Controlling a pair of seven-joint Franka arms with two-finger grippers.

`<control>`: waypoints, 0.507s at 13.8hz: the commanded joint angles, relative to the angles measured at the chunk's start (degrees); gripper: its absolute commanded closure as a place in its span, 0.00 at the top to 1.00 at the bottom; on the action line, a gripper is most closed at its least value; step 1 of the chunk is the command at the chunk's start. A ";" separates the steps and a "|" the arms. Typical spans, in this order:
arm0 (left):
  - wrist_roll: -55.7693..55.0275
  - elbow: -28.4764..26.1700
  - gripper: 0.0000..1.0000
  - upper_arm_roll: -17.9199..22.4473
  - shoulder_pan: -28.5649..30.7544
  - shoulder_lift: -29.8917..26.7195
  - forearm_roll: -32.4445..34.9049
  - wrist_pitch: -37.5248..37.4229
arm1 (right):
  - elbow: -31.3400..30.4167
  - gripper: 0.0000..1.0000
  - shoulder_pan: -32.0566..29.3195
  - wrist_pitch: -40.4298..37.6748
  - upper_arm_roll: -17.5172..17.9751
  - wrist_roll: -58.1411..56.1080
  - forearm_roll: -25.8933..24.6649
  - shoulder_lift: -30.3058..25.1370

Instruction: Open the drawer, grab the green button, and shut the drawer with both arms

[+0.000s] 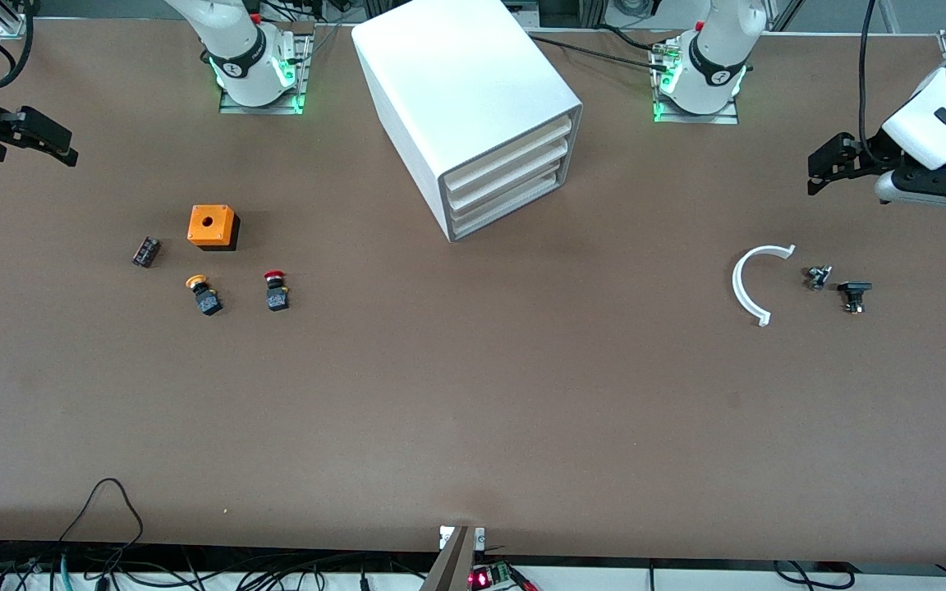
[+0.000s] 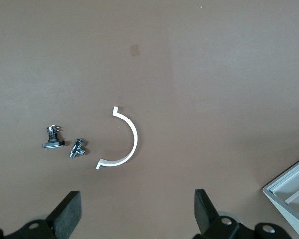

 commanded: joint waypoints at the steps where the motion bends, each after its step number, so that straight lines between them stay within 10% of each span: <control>1: 0.54 4.96 1.00 0.04 -0.14 3.35 -1.38 -2.16 | 0.32 1.00 -0.01 -0.43 -0.24 0.60 0.87 -0.22; 7: 0.54 5.85 1.00 -0.57 -0.58 7.82 -0.68 -2.96 | 0.41 1.00 -0.01 -0.52 -0.24 0.51 0.86 -0.22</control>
